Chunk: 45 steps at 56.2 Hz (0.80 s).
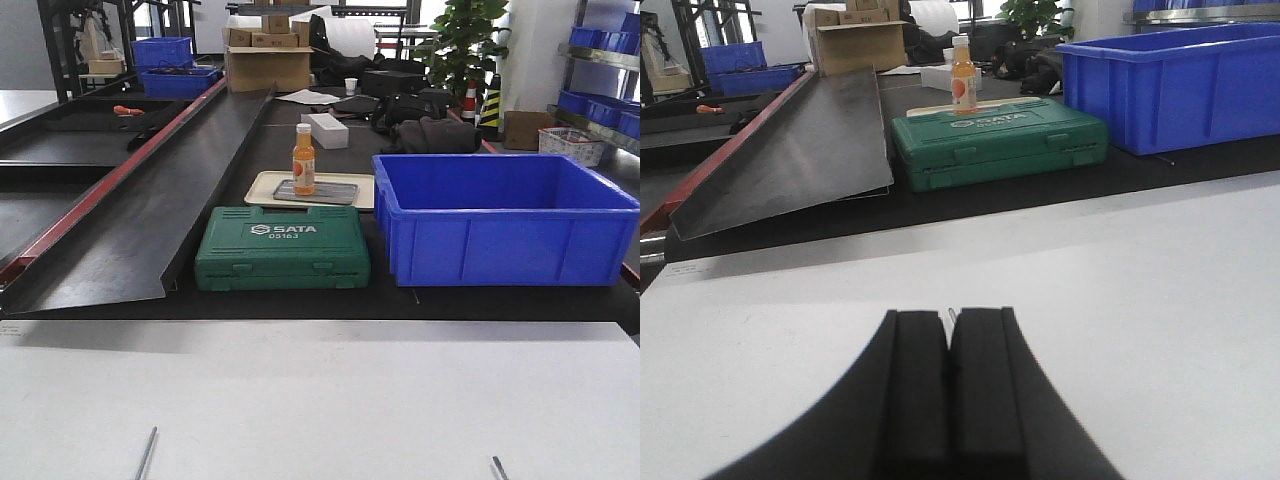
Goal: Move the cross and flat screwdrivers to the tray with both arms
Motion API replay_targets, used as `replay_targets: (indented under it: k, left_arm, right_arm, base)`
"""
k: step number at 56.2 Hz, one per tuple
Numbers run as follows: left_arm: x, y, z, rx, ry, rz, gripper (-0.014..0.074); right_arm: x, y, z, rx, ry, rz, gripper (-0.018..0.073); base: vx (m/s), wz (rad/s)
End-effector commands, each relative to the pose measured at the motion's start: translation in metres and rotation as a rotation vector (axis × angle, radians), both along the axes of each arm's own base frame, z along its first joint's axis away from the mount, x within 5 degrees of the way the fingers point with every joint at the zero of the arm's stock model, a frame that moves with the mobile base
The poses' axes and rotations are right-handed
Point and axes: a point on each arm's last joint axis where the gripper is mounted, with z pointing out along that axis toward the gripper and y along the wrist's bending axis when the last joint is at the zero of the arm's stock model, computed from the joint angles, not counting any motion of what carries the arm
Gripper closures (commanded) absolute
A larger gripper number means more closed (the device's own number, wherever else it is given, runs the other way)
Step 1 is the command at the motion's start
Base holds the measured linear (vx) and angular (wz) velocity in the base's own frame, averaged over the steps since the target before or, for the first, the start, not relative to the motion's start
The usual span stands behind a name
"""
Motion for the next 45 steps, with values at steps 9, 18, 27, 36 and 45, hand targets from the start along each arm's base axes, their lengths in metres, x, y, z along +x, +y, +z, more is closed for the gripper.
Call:
replay_targets:
  k: [9,18,27,36,45]
  left_arm:
    - [-0.002,0.0,0.016,-0.028,-0.112,-0.008,0.0594]
    - [-0.002,0.0,0.016,-0.029,-0.116,-0.009,0.0594]
    - [-0.003,0.0,0.02,-0.03,-0.133,-0.009,0.0594]
    - [-0.004,0.0,0.026,-0.042,-0.201,-0.014,0.0594]
    - [-0.011,0.001,0.058,-0.117,-0.337,-0.025,0.0594]
  right_arm:
    - [0.0,-0.001,0.008,-0.047,-0.109,-0.01,0.0567]
    - [0.0,-0.001,0.012,-0.053,-0.144,-0.012,0.0567]
    - [0.0,-0.001,0.017,-0.054,-0.2,-0.015,0.0567]
    - [-0.005,-0.002,0.04,-0.055,-0.442,-0.028,0.0567]
    - [-0.018,-0.001,0.09,-0.056,-0.564,-0.027,0.0567]
  base:
    - [0.0,0.0]
    - [0.0,0.0]
    - [0.0,0.0]
    - [0.0,0.0]
    - [0.0,0.0]
